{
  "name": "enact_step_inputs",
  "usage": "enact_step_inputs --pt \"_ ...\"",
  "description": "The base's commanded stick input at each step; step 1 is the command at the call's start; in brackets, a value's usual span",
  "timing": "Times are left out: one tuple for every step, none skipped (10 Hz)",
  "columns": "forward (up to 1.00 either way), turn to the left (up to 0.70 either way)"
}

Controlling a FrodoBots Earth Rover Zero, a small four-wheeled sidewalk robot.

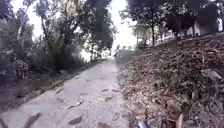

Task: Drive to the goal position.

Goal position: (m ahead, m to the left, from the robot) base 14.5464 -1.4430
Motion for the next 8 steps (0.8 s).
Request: enact_step_inputs --pt "0.5 0.0" --pt "0.5 0.0" --pt "0.5 0.0" --pt "0.5 0.0" --pt "0.5 0.0" --pt "0.5 0.0" --pt "0.5 0.0" --pt "0.5 0.0"
